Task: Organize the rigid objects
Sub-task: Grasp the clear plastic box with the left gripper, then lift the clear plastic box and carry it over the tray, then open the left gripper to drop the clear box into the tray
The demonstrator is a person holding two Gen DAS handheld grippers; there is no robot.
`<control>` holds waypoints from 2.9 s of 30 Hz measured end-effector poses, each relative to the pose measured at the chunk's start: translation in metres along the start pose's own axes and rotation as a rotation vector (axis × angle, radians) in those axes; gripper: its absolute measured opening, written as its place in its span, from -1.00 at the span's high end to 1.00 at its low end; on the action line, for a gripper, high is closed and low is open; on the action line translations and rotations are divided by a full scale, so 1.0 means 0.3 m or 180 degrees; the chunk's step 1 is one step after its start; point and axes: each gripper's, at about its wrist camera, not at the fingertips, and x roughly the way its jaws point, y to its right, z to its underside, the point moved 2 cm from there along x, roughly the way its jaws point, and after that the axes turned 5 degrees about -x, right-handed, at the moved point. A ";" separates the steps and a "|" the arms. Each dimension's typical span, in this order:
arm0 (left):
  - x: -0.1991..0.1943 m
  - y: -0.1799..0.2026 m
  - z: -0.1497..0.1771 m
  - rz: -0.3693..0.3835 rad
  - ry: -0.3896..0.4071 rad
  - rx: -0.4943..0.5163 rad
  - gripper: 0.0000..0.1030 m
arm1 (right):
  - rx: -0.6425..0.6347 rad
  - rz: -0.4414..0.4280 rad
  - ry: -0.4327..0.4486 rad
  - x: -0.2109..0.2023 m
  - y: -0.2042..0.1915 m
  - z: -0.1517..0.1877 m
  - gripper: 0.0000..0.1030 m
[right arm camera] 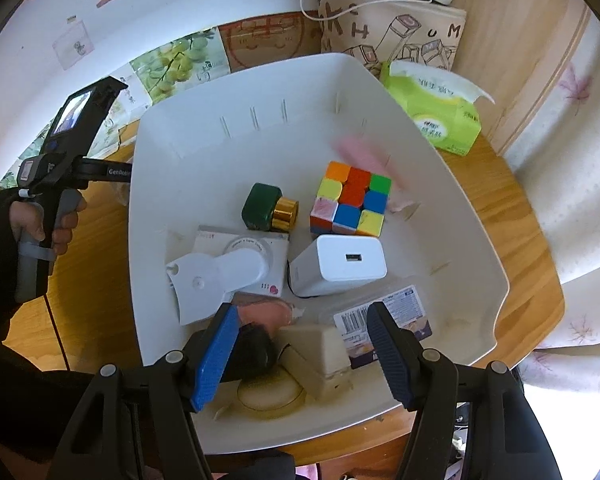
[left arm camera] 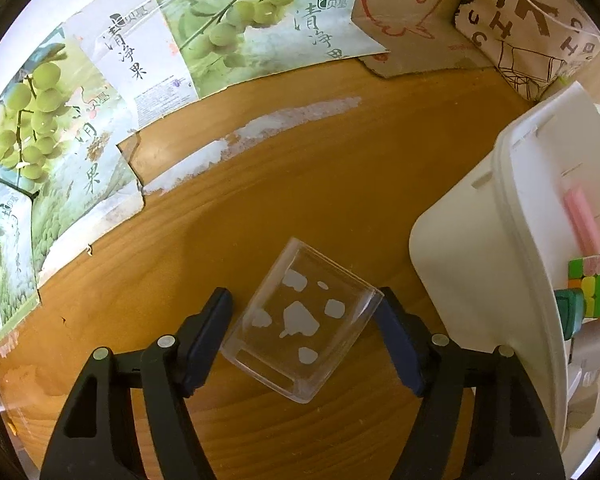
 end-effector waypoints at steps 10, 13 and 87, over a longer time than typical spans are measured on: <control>-0.044 0.006 0.059 -0.0005 -0.0011 -0.0212 -0.33 | -0.0176 -0.0186 0.0000 0.015 -0.005 -0.014 -0.31; -0.071 0.011 0.080 0.0005 -0.0027 -0.0342 -0.30 | -0.0247 -0.0264 -0.0012 0.017 -0.004 -0.020 -0.31; -0.618 0.217 0.665 -0.0102 0.0520 -0.1413 -0.55 | -0.0599 -0.0779 0.0138 -0.091 -0.053 0.090 -0.72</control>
